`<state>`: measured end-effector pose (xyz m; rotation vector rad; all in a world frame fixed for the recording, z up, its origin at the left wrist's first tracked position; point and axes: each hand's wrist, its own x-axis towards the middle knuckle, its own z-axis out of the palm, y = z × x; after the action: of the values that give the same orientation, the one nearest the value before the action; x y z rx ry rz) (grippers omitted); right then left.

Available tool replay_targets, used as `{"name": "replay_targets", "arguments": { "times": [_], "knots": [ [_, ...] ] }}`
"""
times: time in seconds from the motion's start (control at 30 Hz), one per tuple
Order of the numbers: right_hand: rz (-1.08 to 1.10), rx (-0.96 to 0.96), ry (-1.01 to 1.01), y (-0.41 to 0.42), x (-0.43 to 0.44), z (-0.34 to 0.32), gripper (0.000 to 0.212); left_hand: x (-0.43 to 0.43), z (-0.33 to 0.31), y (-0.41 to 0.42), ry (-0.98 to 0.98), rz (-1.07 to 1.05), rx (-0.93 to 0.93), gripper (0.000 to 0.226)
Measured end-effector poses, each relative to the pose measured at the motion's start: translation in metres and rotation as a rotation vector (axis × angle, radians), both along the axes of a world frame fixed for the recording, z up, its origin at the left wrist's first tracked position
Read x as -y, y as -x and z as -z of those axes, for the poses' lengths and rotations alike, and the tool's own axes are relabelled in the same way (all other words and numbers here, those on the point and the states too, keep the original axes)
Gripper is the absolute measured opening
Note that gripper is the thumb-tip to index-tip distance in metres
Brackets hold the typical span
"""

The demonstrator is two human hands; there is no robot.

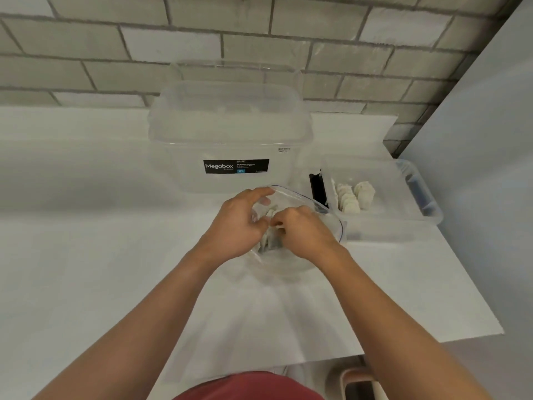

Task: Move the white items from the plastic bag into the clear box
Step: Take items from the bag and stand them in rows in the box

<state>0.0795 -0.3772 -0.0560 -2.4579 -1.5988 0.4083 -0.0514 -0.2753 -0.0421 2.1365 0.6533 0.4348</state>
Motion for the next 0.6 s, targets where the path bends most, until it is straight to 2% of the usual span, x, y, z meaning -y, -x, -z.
{"name": "replay_targets", "arguments": {
  "times": [0.1,0.2,0.3,0.47,0.6],
  "knots": [
    [0.015,0.127,0.068,-0.004,-0.011,0.016,0.043,-0.003,0.001,0.0,-0.009,0.053,-0.014,0.051],
    [0.021,0.246,0.097,0.0,-0.017,0.022,0.028,-0.007,0.002,0.001,-0.006,0.079,-0.029,0.052],
    [0.01,0.295,0.103,0.003,-0.018,0.025,0.023,-0.009,0.002,0.003,0.005,0.105,-0.038,0.052],
    [-0.038,0.296,0.033,0.006,-0.006,0.011,0.015,-0.013,0.0,0.005,0.014,0.131,-0.037,0.053],
    [-0.047,0.354,-0.12,0.007,0.012,-0.016,0.016,-0.018,-0.001,0.008,0.011,0.137,-0.033,0.055]
  ]
}}
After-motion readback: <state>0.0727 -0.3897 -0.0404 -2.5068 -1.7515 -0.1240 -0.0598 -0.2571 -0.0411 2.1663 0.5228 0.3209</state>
